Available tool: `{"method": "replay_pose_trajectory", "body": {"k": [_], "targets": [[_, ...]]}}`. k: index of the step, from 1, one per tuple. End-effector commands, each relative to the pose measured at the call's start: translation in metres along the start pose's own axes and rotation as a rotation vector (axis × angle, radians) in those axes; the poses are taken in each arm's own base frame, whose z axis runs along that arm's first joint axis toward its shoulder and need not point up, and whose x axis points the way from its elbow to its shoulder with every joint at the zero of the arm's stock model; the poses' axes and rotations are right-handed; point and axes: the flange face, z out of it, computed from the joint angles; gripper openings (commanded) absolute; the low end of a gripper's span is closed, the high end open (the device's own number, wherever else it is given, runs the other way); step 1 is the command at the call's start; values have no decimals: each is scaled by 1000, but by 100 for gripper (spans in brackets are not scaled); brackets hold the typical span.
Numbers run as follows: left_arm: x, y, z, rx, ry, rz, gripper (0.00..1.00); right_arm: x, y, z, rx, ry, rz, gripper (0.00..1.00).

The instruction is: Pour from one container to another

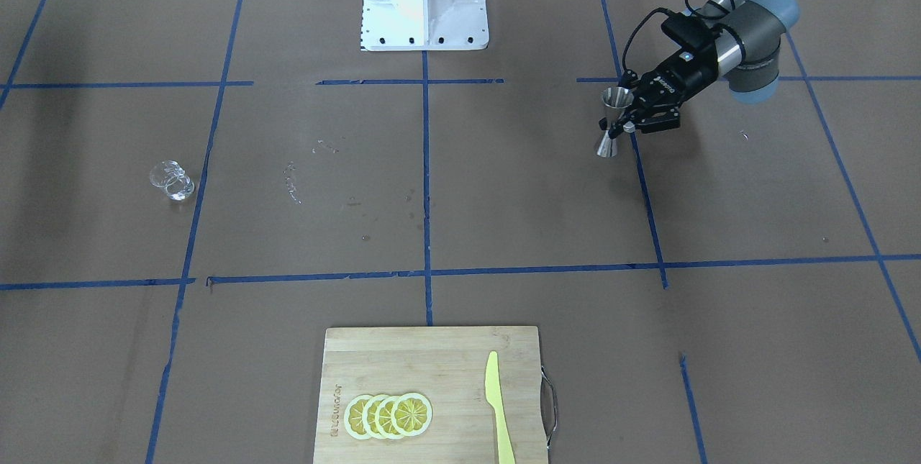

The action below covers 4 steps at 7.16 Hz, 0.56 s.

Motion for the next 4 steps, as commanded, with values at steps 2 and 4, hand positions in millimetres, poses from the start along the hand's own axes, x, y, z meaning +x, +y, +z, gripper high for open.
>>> {"method": "replay_pose_trajectory", "body": {"k": [2, 4], "targets": [[-4, -83, 118, -11, 144, -39, 0, -1, 0, -1, 2, -2, 1, 100], [-2, -133, 197, -71, 160, -40, 0, -1, -1, -1, 3, -2, 3, 100]]}}
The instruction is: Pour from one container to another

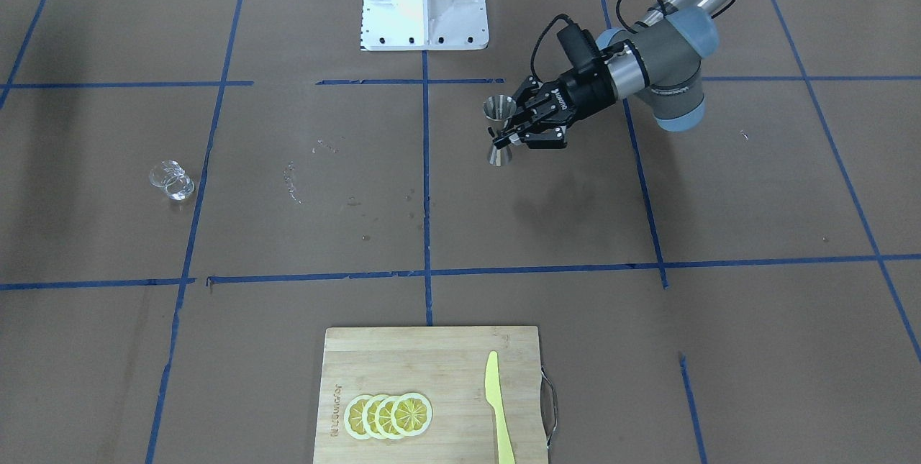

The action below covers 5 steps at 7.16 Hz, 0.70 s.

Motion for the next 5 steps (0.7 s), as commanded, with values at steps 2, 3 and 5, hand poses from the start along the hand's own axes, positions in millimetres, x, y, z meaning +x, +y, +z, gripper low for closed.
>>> {"method": "replay_pose_trajectory", "body": {"k": [2, 3, 5], "targets": [[-8, -31, 64, -51, 12, -5, 0, -12, -8, -10, 28, -4, 88, 100], [-8, -34, 67, -47, 13, -4, 0, -35, -13, -22, 88, -20, 144, 100], [-9, -36, 68, -45, 11, -5, 0, -116, -19, -3, 139, -62, 261, 100]]}}
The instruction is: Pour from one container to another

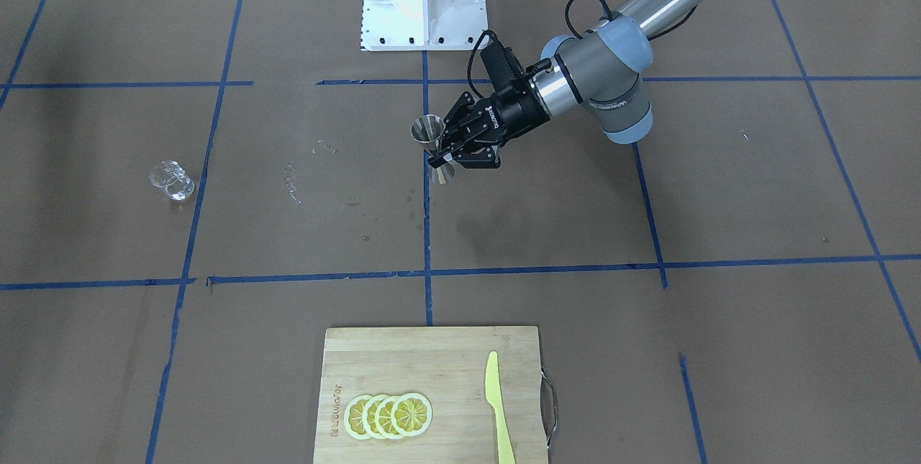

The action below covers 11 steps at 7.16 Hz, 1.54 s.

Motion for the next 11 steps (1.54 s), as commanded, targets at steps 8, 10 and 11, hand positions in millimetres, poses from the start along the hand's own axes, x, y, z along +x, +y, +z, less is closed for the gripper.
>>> {"method": "replay_pose_trajectory", "body": {"k": [8, 10, 11], "targets": [[-1, 4, -2, -5, -7, -2, 0, -271, 162, 153, 586, 151, 186, 100], [0, 4, -2, -5, -6, -2, 0, -265, 189, 202, 753, 159, 161, 100], [0, 5, -2, -6, -6, -3, 0, -256, 198, 222, 815, 161, 134, 100]]}}
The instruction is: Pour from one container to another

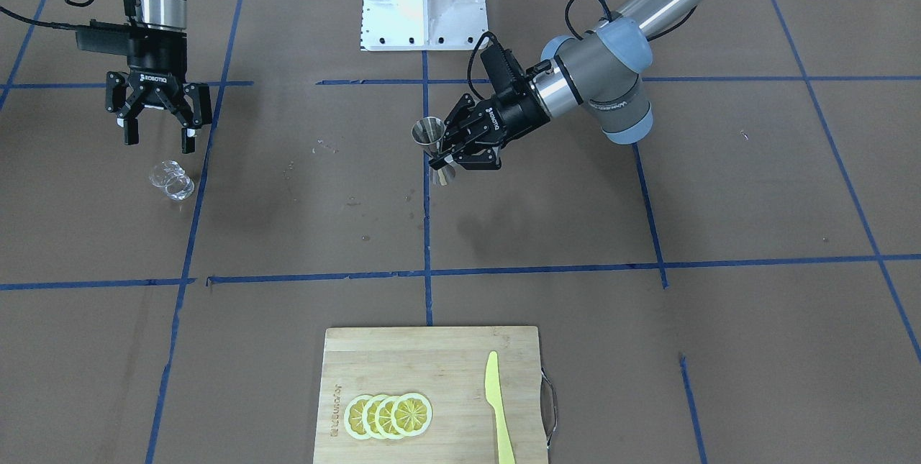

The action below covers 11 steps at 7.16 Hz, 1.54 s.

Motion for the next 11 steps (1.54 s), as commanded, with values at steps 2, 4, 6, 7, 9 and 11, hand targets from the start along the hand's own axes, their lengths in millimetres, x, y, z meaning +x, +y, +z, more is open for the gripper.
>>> {"method": "replay_pose_trajectory", "body": {"k": [2, 4, 6, 7, 9, 11], "targets": [[1, 1, -1, 0, 2, 0, 0, 24, 56, 25, 157, -15, -71, 100], [2, 0, -2, 3, 2, 0, 0, 31, 75, 34, 178, -8, -81, 100], [2, 0, -2, 3, 2, 0, 0, 40, 89, 42, 203, 1, -102, 100], [2, 1, -2, 3, 2, 0, 0, 42, 92, 43, 202, 2, -105, 100], [3, 1, -2, 3, 4, 0, 0, 46, 104, 49, 210, 8, -132, 100], [3, 0, -2, 6, 4, 1, 0, 48, 112, 56, 213, 16, -137, 100]]}}
